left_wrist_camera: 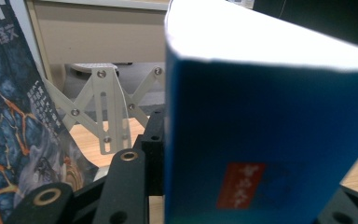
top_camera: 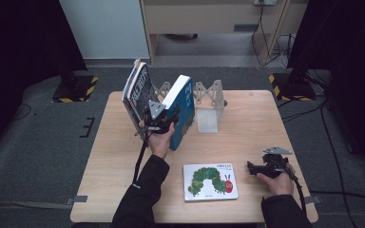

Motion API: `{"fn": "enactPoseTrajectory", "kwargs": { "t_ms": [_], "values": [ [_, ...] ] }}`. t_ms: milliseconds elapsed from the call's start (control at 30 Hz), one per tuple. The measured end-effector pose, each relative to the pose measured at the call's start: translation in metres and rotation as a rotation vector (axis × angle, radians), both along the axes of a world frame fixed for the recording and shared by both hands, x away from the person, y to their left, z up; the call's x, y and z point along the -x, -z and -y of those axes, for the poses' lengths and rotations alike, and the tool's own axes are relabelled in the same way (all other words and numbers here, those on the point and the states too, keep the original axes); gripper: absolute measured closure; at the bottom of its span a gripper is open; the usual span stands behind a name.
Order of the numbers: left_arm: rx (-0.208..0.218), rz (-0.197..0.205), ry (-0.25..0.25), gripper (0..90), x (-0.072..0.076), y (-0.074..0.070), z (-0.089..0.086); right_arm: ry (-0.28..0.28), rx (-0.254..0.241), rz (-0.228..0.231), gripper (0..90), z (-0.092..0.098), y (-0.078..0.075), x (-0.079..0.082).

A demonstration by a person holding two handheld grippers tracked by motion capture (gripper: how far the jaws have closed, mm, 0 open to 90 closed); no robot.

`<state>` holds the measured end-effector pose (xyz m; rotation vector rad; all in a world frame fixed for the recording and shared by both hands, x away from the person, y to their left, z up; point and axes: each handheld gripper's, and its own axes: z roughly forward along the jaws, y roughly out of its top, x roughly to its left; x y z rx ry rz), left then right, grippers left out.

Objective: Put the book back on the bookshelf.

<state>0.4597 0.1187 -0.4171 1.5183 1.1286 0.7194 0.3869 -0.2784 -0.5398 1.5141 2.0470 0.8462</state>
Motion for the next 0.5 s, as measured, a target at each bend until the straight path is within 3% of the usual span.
{"fn": "enactPoseTrajectory", "kwargs": {
  "t_ms": [333, 500],
  "values": [
    [0.014, -0.009, -0.011, 59.8, -0.013, 0.000, 0.004, -0.004, 0.001, -0.001, 0.4, 0.000, 0.000, 0.000],
    [0.003, -0.002, -0.018, 59.4, -0.013, 0.000, 0.003, -0.001, 0.000, 0.001, 0.4, 0.000, 0.000, 0.000]
  ]
}}
